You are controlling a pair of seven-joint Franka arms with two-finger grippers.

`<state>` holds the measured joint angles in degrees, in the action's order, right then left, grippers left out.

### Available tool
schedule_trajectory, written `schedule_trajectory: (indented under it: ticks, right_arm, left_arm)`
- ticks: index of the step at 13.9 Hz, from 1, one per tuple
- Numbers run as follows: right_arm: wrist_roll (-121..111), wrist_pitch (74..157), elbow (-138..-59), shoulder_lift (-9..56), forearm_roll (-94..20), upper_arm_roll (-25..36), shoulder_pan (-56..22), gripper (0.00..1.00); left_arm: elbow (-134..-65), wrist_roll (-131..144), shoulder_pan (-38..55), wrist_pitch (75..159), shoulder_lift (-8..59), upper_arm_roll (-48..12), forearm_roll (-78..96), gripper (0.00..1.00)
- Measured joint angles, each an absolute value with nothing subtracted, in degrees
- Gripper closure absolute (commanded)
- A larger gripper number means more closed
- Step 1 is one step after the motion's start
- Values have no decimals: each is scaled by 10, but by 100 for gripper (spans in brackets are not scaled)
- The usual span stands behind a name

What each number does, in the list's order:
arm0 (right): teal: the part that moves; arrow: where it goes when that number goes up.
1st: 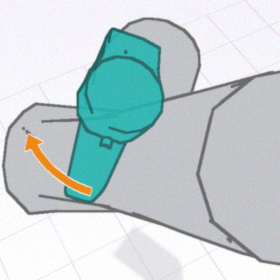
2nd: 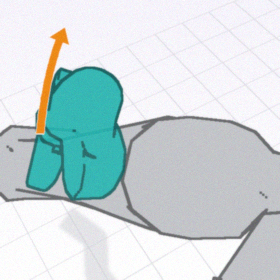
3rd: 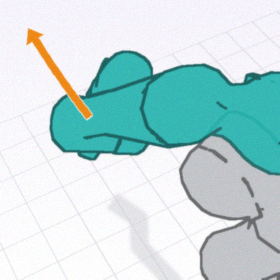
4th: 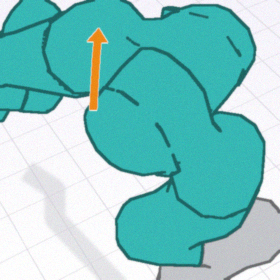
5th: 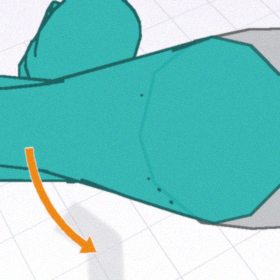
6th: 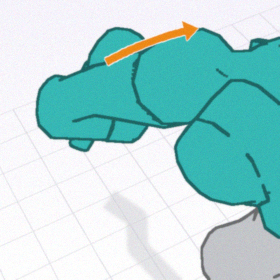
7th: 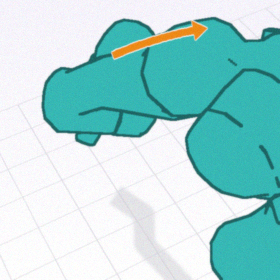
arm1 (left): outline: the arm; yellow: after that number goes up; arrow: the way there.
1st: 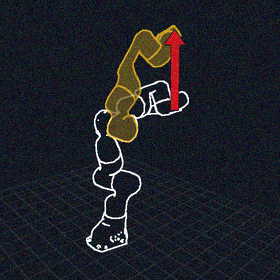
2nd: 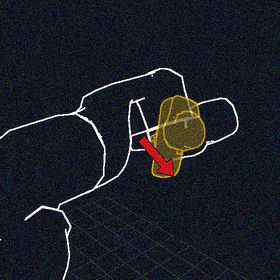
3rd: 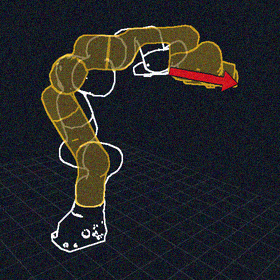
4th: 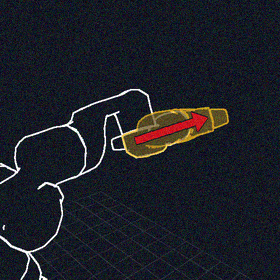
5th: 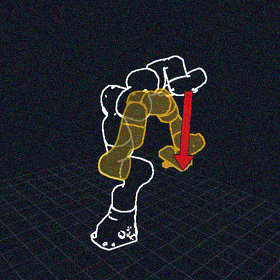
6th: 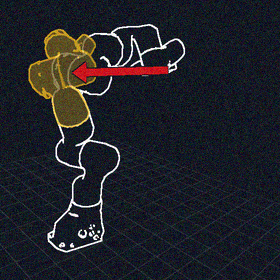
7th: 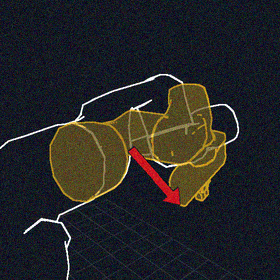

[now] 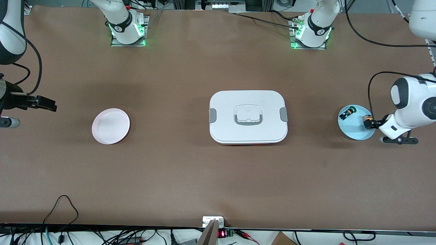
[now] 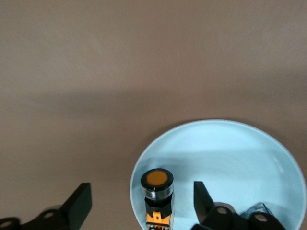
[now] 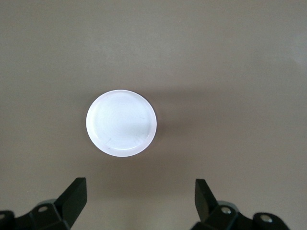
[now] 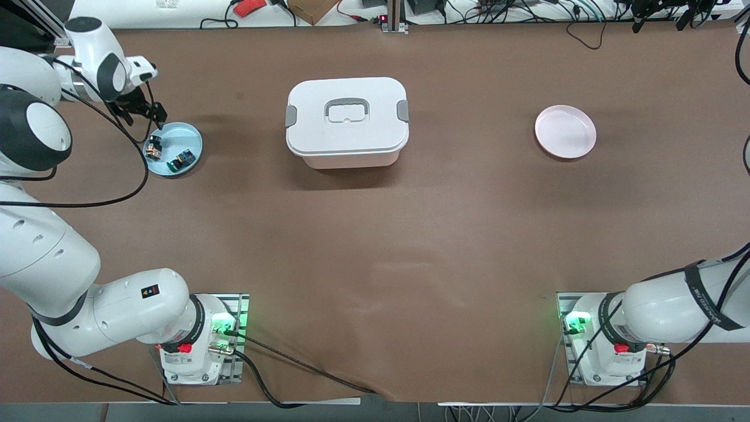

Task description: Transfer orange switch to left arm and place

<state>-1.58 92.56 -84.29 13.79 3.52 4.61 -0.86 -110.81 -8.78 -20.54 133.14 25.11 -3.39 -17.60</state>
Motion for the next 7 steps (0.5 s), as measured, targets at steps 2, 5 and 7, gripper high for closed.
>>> schedule_trajectory:
  ticks: [2, 5, 7]
  right_arm:
    - [-16, 931, -854, 135, 35, 46, -11, 0]
    - [-16, 980, -917, 100, 34, 47, -12, 0]
    - [-16, 985, -943, 70, 34, 47, -12, 0]
  left_arm:
    - [-1086, -87, -186, 1283, 214, -43, -167, 0]
    - [-1038, -87, -146, 1191, 148, -51, -107, 0]
    - [-1022, -87, -129, 1140, 98, -52, -56, 0]
